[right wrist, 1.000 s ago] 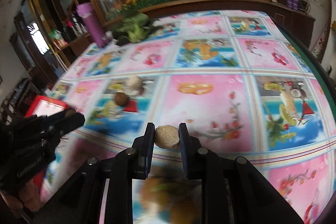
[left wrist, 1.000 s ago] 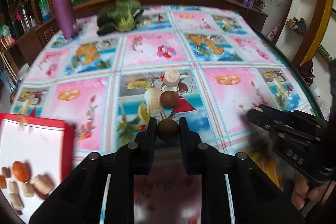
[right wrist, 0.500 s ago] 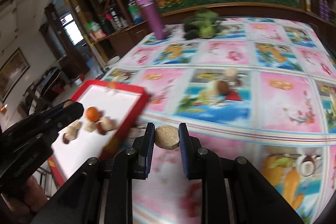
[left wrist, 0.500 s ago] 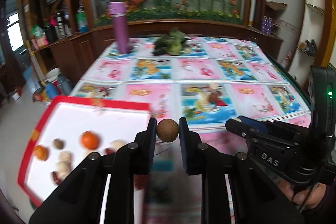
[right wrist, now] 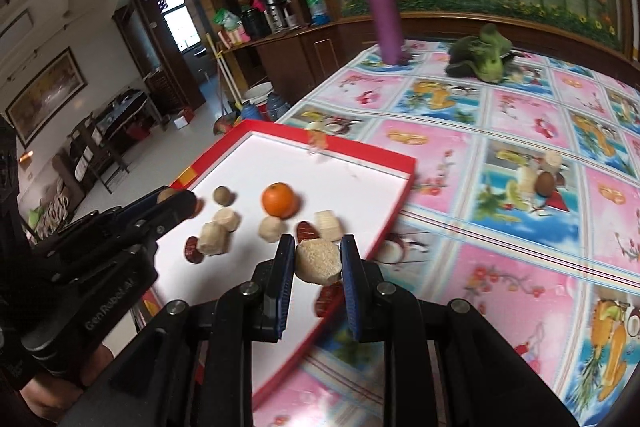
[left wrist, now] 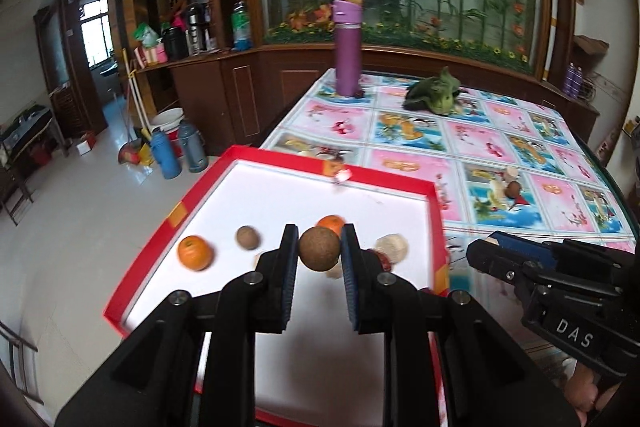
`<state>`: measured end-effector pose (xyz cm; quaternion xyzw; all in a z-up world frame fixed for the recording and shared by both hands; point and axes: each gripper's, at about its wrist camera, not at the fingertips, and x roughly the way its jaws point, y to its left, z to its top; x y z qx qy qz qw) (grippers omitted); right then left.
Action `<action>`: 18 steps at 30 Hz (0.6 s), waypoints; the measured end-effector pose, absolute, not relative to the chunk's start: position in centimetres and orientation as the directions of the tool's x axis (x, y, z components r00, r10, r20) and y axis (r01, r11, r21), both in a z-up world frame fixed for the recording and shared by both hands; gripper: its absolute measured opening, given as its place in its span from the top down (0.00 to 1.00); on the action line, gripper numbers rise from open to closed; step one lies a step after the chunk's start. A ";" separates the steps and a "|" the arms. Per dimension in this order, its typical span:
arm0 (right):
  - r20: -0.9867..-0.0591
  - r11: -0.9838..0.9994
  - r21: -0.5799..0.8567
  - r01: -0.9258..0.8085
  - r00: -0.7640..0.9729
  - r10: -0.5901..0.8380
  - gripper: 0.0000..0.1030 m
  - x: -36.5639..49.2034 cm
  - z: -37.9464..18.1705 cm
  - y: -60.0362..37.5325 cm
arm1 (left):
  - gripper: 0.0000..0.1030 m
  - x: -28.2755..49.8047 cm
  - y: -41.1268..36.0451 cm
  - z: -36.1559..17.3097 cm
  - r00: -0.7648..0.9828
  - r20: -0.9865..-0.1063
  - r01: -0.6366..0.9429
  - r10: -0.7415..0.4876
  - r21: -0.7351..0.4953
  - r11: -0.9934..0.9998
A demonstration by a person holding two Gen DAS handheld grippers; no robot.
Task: Organize fruits
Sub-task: 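Carry the brown fruit and beige piece into the tray and open both tools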
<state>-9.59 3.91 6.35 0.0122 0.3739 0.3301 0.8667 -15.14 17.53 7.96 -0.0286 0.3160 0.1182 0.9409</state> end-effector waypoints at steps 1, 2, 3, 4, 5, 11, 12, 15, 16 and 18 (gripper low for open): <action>-0.640 0.779 0.264 -0.569 0.500 0.583 0.79 -9.8 6.4 4.3 | 0.78 -15.3 17.9 7.8 0.771 -0.603 -0.245 0.206 0.018 0.969; -0.640 0.777 0.261 -0.573 0.499 0.584 0.79 -9.9 6.4 4.5 | 0.78 -15.3 18.1 7.7 0.770 -0.604 -0.247 0.206 0.015 0.969; -0.641 0.775 0.255 -0.578 0.499 0.583 0.79 -10.1 6.5 4.8 | 0.78 -15.4 18.3 7.7 0.769 -0.606 -0.249 0.204 0.011 0.969; -0.642 0.774 0.250 -0.582 0.499 0.582 0.79 -10.2 6.5 5.0 | 0.78 -15.5 18.5 7.5 0.767 -0.608 -0.251 0.203 0.006 0.968; -0.643 0.774 0.246 -0.583 0.500 0.581 0.79 -10.2 6.5 5.2 | 0.78 -15.6 18.7 7.5 0.767 -0.608 -0.253 0.204 0.005 0.967; -0.655 0.772 0.245 -0.587 0.487 0.578 0.79 -9.9 6.2 6.2 | 0.78 -16.0 19.5 7.3 0.768 -0.607 -0.260 0.204 -0.004 0.966; -0.660 0.770 0.245 -0.589 0.481 0.578 0.79 -9.9 6.1 6.4 | 0.78 -16.1 19.7 7.3 0.767 -0.608 -0.260 0.203 -0.007 0.966; -0.668 0.765 0.245 -0.596 0.468 0.578 0.79 -10.1 5.8 7.1 | 0.78 -16.3 20.1 7.1 0.763 -0.614 -0.265 0.204 -0.008 0.964; -0.670 0.763 0.244 -0.599 0.465 0.579 0.79 -10.2 5.8 7.3 | 0.78 -16.2 20.3 6.9 0.760 -0.616 -0.268 0.206 -0.009 0.963; -0.673 0.758 0.240 -0.606 0.459 0.580 0.79 -10.3 5.7 7.7 | 0.78 -16.2 20.6 6.8 0.756 -0.622 -0.271 0.204 -0.013 0.963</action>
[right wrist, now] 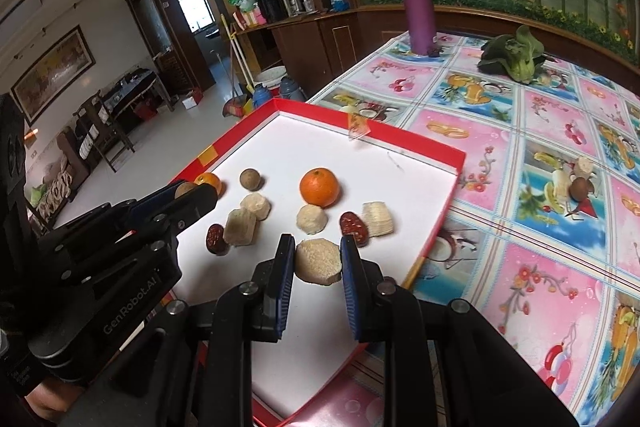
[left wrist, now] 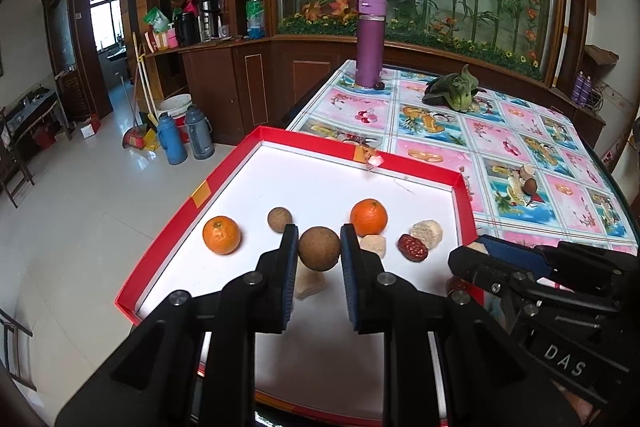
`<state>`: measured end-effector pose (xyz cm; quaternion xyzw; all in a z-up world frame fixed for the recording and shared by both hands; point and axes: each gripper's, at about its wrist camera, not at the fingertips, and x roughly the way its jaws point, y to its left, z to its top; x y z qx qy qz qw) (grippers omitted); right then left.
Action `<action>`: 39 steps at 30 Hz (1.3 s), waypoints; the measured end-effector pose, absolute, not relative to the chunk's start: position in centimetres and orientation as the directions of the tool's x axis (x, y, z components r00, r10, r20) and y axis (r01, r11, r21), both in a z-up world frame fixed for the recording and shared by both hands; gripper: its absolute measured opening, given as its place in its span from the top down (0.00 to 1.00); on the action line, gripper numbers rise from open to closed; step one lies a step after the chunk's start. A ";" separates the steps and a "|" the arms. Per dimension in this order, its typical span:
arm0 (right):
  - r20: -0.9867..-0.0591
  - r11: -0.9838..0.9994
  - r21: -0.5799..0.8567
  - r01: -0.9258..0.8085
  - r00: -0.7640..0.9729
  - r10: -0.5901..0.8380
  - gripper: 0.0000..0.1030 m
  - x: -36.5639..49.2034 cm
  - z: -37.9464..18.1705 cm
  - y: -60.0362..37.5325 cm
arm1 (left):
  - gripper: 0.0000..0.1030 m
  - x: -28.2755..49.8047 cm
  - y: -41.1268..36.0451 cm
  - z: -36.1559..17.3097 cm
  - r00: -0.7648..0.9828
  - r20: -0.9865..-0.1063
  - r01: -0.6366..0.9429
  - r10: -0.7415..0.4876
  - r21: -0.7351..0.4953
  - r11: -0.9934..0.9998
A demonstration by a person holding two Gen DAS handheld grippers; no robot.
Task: Organize fruits
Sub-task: 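Carry the brown fruit and beige piece into the tray and open both tools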
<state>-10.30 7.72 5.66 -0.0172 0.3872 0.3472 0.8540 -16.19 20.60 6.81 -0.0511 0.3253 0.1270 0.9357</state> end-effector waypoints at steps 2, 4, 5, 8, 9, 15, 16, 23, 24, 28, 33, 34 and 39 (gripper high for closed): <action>-0.678 0.758 0.236 -0.608 0.456 0.577 0.79 -10.4 5.5 8.0 | 0.78 -16.3 20.9 6.7 0.751 -0.626 -0.278 0.211 -0.009 0.961; -0.681 0.756 0.239 -0.610 0.450 0.578 0.79 -10.4 5.3 8.1 | 0.78 -16.2 21.1 6.6 0.746 -0.630 -0.282 0.215 -0.007 0.959; -0.684 0.755 0.238 -0.611 0.447 0.577 0.79 -10.4 5.2 8.2 | 0.78 -16.2 21.2 6.5 0.744 -0.632 -0.283 0.215 -0.007 0.959; -0.694 0.755 0.235 -0.612 0.439 0.571 0.79 -10.4 4.9 8.5 | 0.78 -16.1 21.3 6.1 0.736 -0.641 -0.285 0.217 -0.004 0.958; -0.699 0.756 0.233 -0.612 0.435 0.568 0.79 -10.4 4.7 8.6 | 0.78 -16.1 21.3 6.0 0.735 -0.642 -0.284 0.216 -0.002 0.959; -0.716 0.756 0.235 -0.611 0.418 0.559 0.79 -10.5 3.9 9.0 | 0.78 -15.8 21.8 5.0 0.711 -0.667 -0.288 0.222 0.010 0.957; -0.719 0.756 0.236 -0.610 0.414 0.558 0.79 -10.5 3.7 9.0 | 0.78 -15.7 21.9 4.7 0.703 -0.675 -0.292 0.223 0.011 0.956; -0.733 0.753 0.247 -0.610 0.391 0.557 0.79 -10.4 3.0 9.6 | 0.78 -15.7 22.7 3.5 0.675 -0.701 -0.303 0.230 0.021 0.953; -0.733 0.752 0.243 -0.612 0.392 0.556 0.79 -10.3 3.0 9.8 | 0.78 -15.7 22.6 3.5 0.675 -0.700 -0.300 0.231 0.025 0.954; -0.740 0.755 0.224 -0.616 0.397 0.543 0.79 -9.5 2.7 10.6 | 0.78 -15.1 22.3 3.6 0.675 -0.704 -0.285 0.220 0.025 0.958; -0.744 0.777 0.236 -0.584 0.406 0.531 0.79 -8.0 2.4 10.7 | 0.78 -13.7 22.2 3.7 0.673 -0.707 -0.270 0.217 0.038 0.962; -0.745 0.780 0.237 -0.580 0.407 0.529 0.79 -7.7 2.4 10.7 | 0.78 -13.3 22.2 3.7 0.673 -0.706 -0.269 0.219 0.043 0.962; -0.744 0.787 0.239 -0.569 0.413 0.525 0.79 -6.6 2.4 10.9 | 0.77 -11.5 22.2 3.7 0.666 -0.712 -0.263 0.222 0.054 0.963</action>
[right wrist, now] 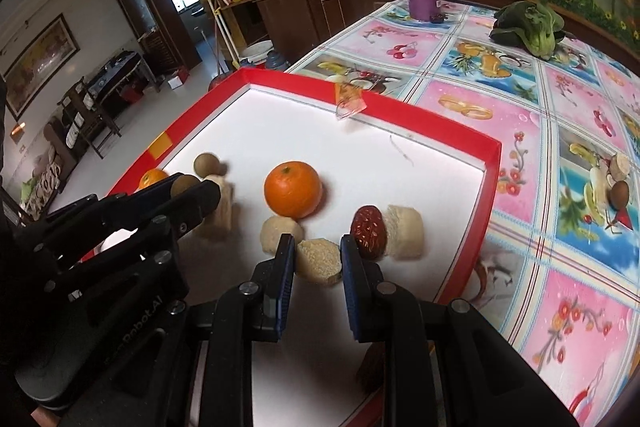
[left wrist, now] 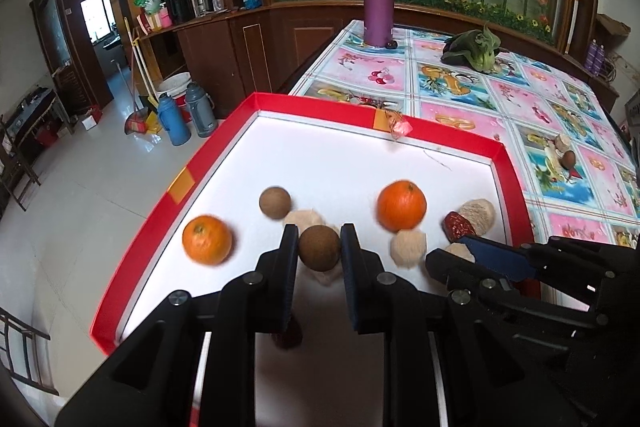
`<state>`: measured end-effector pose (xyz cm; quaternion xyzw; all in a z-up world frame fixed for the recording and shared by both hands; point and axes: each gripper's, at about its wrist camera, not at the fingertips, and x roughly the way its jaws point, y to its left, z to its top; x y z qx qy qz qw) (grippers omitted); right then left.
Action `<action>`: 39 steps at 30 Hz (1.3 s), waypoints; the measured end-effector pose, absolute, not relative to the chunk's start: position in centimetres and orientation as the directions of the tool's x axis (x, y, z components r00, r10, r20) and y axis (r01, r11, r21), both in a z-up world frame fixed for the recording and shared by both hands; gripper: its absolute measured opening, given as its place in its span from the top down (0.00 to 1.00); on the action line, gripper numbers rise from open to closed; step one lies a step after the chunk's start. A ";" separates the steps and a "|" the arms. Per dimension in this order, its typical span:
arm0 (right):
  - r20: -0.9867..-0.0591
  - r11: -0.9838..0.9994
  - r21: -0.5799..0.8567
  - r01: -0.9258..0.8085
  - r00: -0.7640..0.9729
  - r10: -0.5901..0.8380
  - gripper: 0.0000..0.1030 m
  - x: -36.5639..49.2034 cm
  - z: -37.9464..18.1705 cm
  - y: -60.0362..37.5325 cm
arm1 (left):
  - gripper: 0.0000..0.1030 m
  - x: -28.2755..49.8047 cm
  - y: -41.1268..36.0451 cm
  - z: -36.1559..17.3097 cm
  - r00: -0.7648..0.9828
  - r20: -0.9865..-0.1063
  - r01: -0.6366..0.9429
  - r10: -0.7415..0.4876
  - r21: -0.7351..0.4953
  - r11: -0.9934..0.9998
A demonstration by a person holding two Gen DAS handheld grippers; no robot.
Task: Organize fruits
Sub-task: 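Carry the brown fruit and beige piece into the tray and open both tools, then grasp another round beige piece with the right tool while the left tool approaches the pile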
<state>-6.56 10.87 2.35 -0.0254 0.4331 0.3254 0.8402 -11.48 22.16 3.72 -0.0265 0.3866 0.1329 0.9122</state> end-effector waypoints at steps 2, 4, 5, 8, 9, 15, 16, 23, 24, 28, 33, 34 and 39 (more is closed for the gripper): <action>-0.745 0.787 0.247 -0.565 0.409 0.527 0.79 -6.0 2.3 10.9 | 0.77 -10.8 22.3 3.7 0.662 -0.716 -0.265 0.220 0.051 0.963; -0.747 0.785 0.252 -0.566 0.402 0.530 0.78 -5.5 2.3 10.9 | 0.77 -10.3 22.4 3.7 0.658 -0.721 -0.268 0.217 0.045 0.962; -0.747 0.782 0.258 -0.568 0.396 0.534 0.78 -5.4 2.3 10.9 | 0.77 -10.0 22.5 3.7 0.654 -0.724 -0.270 0.217 0.044 0.962; -0.740 0.770 0.272 -0.577 0.386 0.551 0.78 -5.3 2.5 10.4 | 0.77 -9.4 22.6 3.4 0.636 -0.740 -0.280 0.217 0.041 0.959; -0.740 0.768 0.271 -0.581 0.384 0.552 0.78 -5.2 2.6 10.4 | 0.77 -9.3 22.6 3.4 0.634 -0.742 -0.281 0.219 0.042 0.959; -0.685 0.736 0.324 -0.595 0.389 0.616 0.68 -5.1 4.2 7.9 | 0.54 -9.5 22.6 3.5 0.613 -0.754 -0.320 0.237 0.037 0.947; -0.668 0.732 0.333 -0.595 0.399 0.629 0.62 -5.0 4.7 7.3 | 0.41 -9.6 22.6 3.7 0.612 -0.751 -0.335 0.247 0.037 0.942; -0.578 0.774 0.347 -0.529 0.530 0.621 0.60 -3.0 7.5 -0.2 | 0.24 -9.9 20.3 6.2 0.661 -0.697 -0.321 0.279 0.073 0.944; -0.578 0.795 0.341 -0.502 0.555 0.598 0.60 -2.3 7.6 -1.4 | 0.23 -9.8 19.6 6.6 0.669 -0.689 -0.311 0.277 0.078 0.947; -0.612 0.870 0.366 -0.331 0.618 0.493 0.60 2.0 6.7 -7.4 | 0.22 -9.2 16.9 7.7 0.699 -0.673 -0.253 0.244 0.087 0.964; -0.669 0.904 0.393 -0.169 0.622 0.407 0.59 6.5 5.1 -12.6 | 0.22 -7.9 13.1 8.4 0.724 -0.663 -0.163 0.192 0.105 0.981; -0.678 0.900 0.408 -0.152 0.610 0.410 0.59 7.3 4.8 -13.2 | 0.22 -7.6 12.3 8.5 0.725 -0.665 -0.143 0.180 0.109 0.984; -0.719 0.914 0.373 -0.160 0.573 0.393 0.59 8.7 4.3 -12.1 | 0.22 -6.1 9.9 8.2 0.722 -0.677 -0.084 0.142 0.119 0.989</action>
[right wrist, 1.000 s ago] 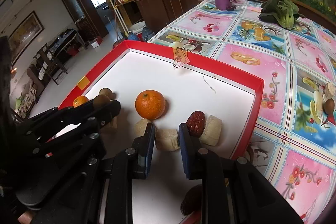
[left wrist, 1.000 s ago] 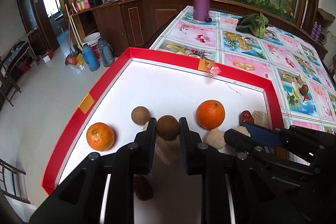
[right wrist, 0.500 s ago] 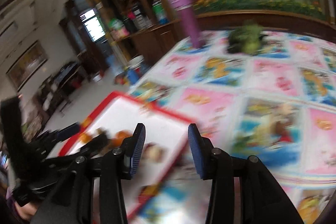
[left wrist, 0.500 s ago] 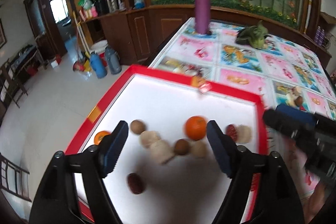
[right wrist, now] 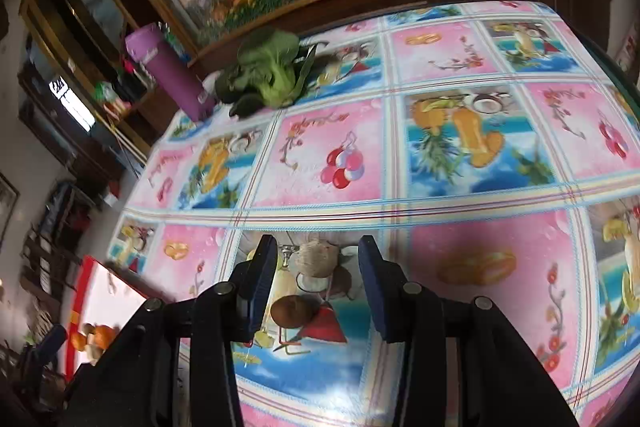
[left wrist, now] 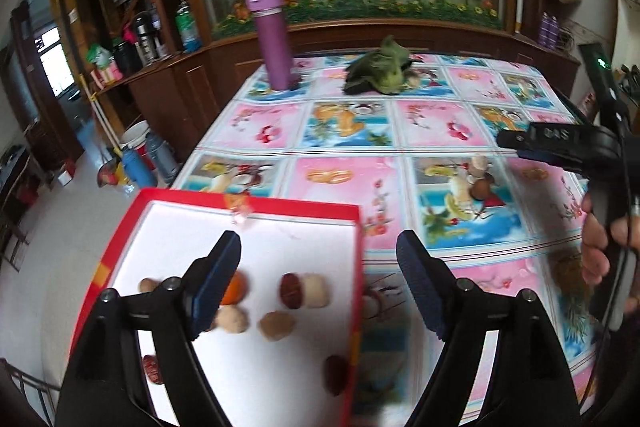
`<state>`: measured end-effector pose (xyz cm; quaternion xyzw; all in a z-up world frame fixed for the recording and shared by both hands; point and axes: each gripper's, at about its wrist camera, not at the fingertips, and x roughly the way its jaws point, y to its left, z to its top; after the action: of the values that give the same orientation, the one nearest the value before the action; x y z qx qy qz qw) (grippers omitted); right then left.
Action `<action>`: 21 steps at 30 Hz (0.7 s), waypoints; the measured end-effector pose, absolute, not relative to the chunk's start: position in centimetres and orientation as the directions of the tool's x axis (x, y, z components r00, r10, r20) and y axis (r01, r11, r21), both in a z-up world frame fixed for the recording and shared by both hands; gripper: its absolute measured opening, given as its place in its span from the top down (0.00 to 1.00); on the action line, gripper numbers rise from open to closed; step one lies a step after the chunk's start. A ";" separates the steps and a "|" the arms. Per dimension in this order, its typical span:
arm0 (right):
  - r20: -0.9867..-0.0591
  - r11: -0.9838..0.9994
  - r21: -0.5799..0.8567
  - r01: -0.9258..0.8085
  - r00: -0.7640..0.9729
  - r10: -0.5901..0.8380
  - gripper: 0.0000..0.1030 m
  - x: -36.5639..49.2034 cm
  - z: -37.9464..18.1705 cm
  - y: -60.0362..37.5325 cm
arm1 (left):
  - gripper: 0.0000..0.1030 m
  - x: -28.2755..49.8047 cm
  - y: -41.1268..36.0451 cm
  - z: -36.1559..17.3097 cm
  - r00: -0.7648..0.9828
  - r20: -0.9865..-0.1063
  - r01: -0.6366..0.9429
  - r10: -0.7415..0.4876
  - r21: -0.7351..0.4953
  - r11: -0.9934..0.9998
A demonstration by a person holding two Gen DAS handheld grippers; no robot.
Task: Organize fruits
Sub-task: 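Grasp another round beige piece with the right tool while the left tool approaches the pile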
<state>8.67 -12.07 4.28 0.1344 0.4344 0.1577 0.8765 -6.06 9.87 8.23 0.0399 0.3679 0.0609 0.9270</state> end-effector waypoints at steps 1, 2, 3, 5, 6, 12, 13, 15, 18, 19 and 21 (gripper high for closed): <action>-0.734 0.923 0.350 -0.160 0.565 0.376 0.59 9.0 4.1 -11.3 | 0.22 -5.9 9.5 8.2 0.721 -0.679 -0.078 0.139 0.121 0.990; -0.747 0.929 0.332 -0.161 0.557 0.364 0.59 9.4 3.7 -10.8 | 0.22 -5.6 9.1 8.1 0.719 -0.682 -0.069 0.136 0.124 0.990; -0.763 0.938 0.307 -0.163 0.547 0.345 0.59 9.7 3.3 -10.2 | 0.22 -5.5 8.8 7.9 0.716 -0.685 -0.063 0.134 0.127 0.990; -0.784 0.951 0.269 -0.154 0.539 0.309 0.60 10.1 2.6 -9.5 | 0.22 -5.4 8.4 7.8 0.712 -0.690 -0.054 0.129 0.129 0.990; -0.790 0.956 0.254 -0.148 0.539 0.293 0.60 10.2 2.3 -9.2 | 0.22 -5.4 8.2 7.7 0.709 -0.694 -0.048 0.125 0.129 0.990; -0.803 0.954 0.266 -0.137 0.517 0.297 0.75 10.5 1.6 -10.2 | 0.22 -5.3 7.4 7.4 0.694 -0.711 -0.026 0.111 0.130 0.991; -0.798 0.950 0.283 -0.131 0.517 0.309 0.75 10.3 1.6 -11.0 | 0.22 -5.1 7.2 7.3 0.692 -0.714 -0.018 0.102 0.125 0.992; -0.794 0.943 0.310 -0.119 0.514 0.326 0.75 9.9 1.9 -12.3 | 0.22 -4.5 6.6 7.2 0.688 -0.721 0.004 0.083 0.118 0.993; -0.793 0.932 0.352 -0.085 0.503 0.345 0.75 8.7 2.1 -15.2 | 0.22 -3.4 5.4 7.0 0.681 -0.730 0.038 0.048 0.101 0.994; -0.793 0.933 0.351 -0.079 0.505 0.341 0.75 8.2 2.2 -16.0 | 0.22 -2.9 4.9 6.8 0.675 -0.737 0.051 0.035 0.093 0.994; -0.789 0.935 0.347 -0.079 0.513 0.337 0.75 6.7 2.4 -17.7 | 0.22 -1.9 4.0 6.5 0.664 -0.748 0.075 0.005 0.074 0.994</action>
<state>6.66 -17.68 2.41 0.1345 0.4782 0.1210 0.8594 -1.90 3.99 6.53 0.0491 0.4096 -0.0191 0.9107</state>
